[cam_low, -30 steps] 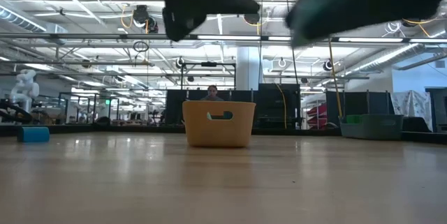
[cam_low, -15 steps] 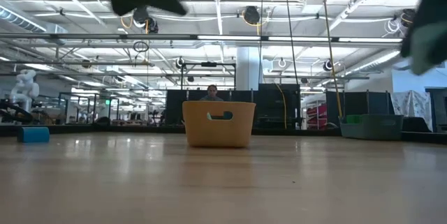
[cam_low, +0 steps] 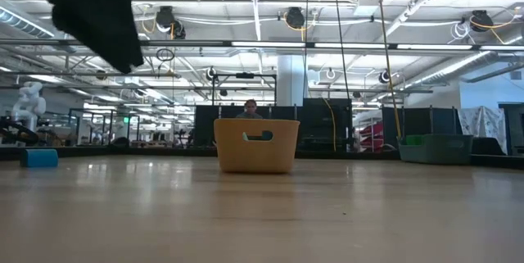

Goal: Sort blocks by size
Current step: Put the light blue half-circle block into the orange bin, then put the blue half-circle block into the orange bin

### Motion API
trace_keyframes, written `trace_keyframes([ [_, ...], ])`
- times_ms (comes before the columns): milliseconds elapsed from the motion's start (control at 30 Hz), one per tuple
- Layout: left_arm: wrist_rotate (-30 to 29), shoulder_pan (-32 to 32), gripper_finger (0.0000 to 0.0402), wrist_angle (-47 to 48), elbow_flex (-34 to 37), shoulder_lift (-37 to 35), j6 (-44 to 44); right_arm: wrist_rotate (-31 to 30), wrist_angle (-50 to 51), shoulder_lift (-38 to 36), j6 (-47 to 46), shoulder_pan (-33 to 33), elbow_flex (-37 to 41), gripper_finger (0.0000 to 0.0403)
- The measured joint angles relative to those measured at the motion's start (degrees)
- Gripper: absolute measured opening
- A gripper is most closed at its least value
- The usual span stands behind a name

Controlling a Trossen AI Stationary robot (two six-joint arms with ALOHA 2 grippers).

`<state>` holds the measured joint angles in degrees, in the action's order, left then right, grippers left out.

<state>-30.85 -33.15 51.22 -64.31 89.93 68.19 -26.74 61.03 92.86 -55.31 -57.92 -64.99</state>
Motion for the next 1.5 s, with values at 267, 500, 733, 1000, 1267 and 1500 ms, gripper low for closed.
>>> trace_keyframes([
  [267,0.9,0.1,0.0238,4.4,2.1,0.3,5.0,5.1,11.0,0.0,-20.4,-7.6,0.0,0.0063],
  [500,1.7,0.0,0.0238,5.7,2.9,0.3,5.0,7.6,13.7,0.0,-30.3,-12.3,0.0,0.0063],
  [733,1.7,0.0,0.0238,6.0,2.9,0.3,5.0,7.6,14.1,0.0,-35.5,-14.2,0.7,0.0067],
  [1000,1.7,0.0,0.0238,6.9,2.9,0.3,1.8,11.8,16.3,0.0,-39.2,-14.6,1.8,0.013],
  [1267,3.5,0.0,0.0238,8.0,2.9,0.3,1.7,11.6,19.2,0.0,-41.8,-14.5,1.8,0.0156],
  [1500,5.6,0.0,0.0238,13.7,3.5,0.3,5.0,6.3,19.2,0.0,-41.7,-14.5,1.8,0.014],
])
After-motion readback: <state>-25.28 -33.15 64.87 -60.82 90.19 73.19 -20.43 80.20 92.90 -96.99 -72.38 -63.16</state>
